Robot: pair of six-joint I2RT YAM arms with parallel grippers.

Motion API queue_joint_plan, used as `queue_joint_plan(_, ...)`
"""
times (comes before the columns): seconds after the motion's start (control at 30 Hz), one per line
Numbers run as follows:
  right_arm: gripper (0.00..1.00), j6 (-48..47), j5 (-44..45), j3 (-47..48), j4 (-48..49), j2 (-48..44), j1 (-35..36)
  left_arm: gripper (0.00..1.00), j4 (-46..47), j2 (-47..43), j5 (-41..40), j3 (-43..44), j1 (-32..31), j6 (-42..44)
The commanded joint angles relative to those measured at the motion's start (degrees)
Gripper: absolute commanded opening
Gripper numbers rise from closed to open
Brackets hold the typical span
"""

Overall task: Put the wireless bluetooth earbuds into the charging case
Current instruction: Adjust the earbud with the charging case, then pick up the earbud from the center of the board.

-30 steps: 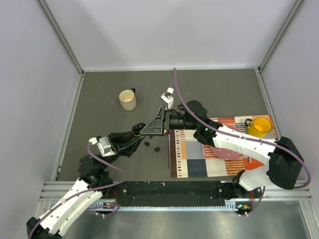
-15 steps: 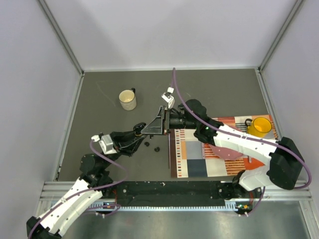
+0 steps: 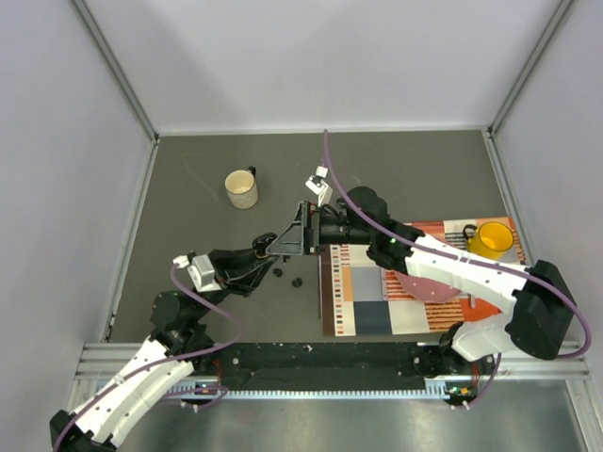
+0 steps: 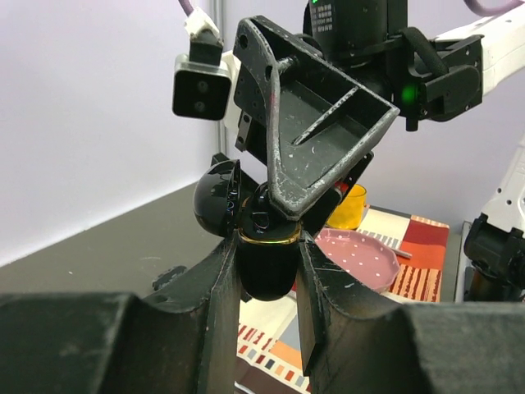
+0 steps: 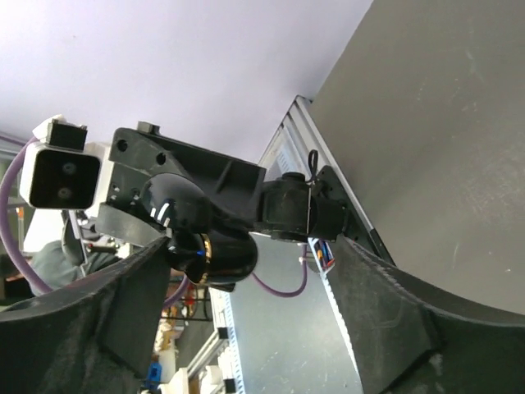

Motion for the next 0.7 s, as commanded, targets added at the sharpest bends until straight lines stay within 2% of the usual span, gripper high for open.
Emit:
queue_joint_plan(0.0, 0.83, -4.5, 2.8, 2.7, -0.9, -3.8, -0.1, 0.0, 2.8, -2.7, -2.4, 0.5, -0.2, 0.0)
queue_joint_plan(0.07, 0.87, -6.2, 4.0, 2.8, -2.3, -4.9, -0.1, 0.0, 1.5, -4.2, -4.2, -0.2, -0.2, 0.3)
queue_joint_plan(0.27, 0.88, -10.8, 8.4, 2.0, -4.8, -9.7, -0.7, 0.0, -4.9, -9.1, -9.1, -1.2, -0.2, 2.0)
queue_joint_plan(0.43, 0.84, -12.3, 20.0, 0.6, -16.2, -13.4, -3.4, 0.0, -11.5, -15.6, -12.0, -0.5, -0.2, 3.9)
queue_joint_plan(0.47, 0.79, -10.5, 22.0, 0.4, -21.0, -13.1, -4.2, 0.0, -12.3, -16.0, -12.4, -0.4, -0.2, 4.1)
queue_joint_plan(0.57, 0.75, -9.6, 25.5, 1.6, -26.7, -9.2, -6.0, 0.0, -15.1, -20.0, -13.1, 0.0, -0.2, 4.5)
queue_joint_plan(0.67, 0.72, -7.1, 28.0, 3.8, -29.5, -3.2, -6.1, 0.0, -18.0, -21.5, -13.0, 1.3, -0.2, 4.6)
